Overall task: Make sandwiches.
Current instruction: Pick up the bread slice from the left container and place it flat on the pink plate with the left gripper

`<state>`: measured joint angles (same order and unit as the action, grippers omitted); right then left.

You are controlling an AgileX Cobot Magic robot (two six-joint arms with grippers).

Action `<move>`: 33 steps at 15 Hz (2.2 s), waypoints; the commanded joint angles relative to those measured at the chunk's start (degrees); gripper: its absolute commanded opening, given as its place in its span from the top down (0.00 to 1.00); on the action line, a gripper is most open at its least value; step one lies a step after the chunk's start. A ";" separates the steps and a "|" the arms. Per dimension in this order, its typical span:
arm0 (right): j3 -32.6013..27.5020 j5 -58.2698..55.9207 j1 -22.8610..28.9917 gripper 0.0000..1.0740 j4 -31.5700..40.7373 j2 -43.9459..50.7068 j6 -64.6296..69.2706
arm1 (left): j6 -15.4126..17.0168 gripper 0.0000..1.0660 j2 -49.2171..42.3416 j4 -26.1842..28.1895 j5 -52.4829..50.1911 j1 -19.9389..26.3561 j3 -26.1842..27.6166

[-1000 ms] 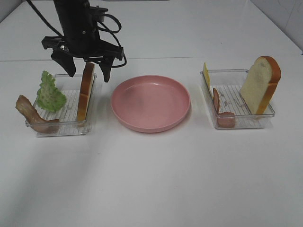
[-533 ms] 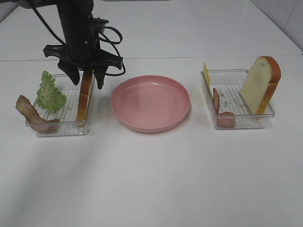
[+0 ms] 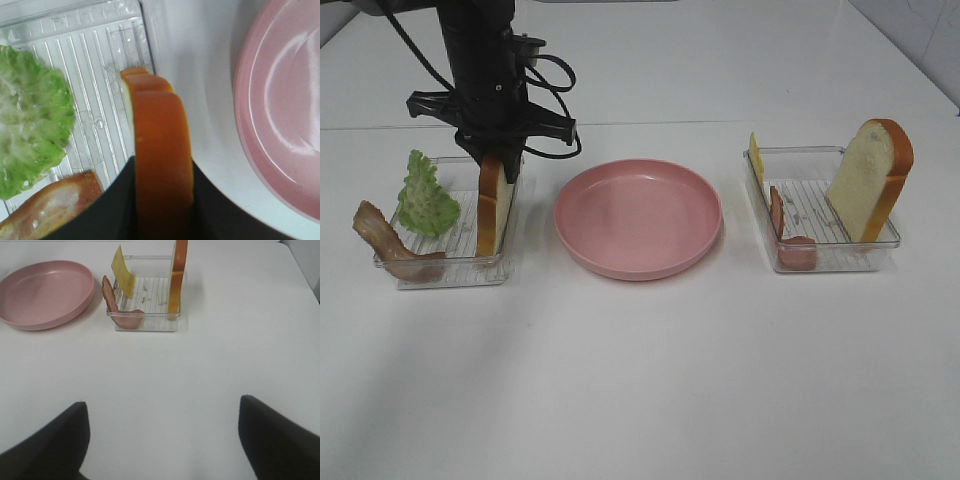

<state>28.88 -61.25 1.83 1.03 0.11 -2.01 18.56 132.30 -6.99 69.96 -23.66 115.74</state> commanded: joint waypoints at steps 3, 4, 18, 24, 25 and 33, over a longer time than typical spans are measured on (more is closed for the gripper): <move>-0.17 0.63 -0.34 0.27 0.40 0.92 -0.34 | -0.06 1.00 -1.60 2.29 3.78 -0.06 2.58; -0.17 0.63 -0.34 0.27 0.40 0.92 -0.34 | -0.06 1.00 -3.67 4.13 3.78 -0.06 3.44; -0.17 0.63 -0.34 0.27 0.40 0.92 -0.34 | -31.63 1.00 0.52 54.37 -1.49 9.22 3.44; -0.17 0.63 -0.34 0.27 0.40 0.92 -0.34 | -37.36 1.00 9.57 65.20 -5.96 9.22 3.44; -0.17 0.63 -0.34 0.27 0.40 0.92 -0.34 | -37.36 1.00 11.40 65.60 -6.19 9.22 3.38; -0.17 0.63 -0.34 0.27 0.40 0.92 -0.34 | -36.90 0.68 13.41 69.73 -6.70 8.31 3.38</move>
<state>28.88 -61.25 1.83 1.03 0.11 -2.01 -18.51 145.59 61.36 62.85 -15.01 118.95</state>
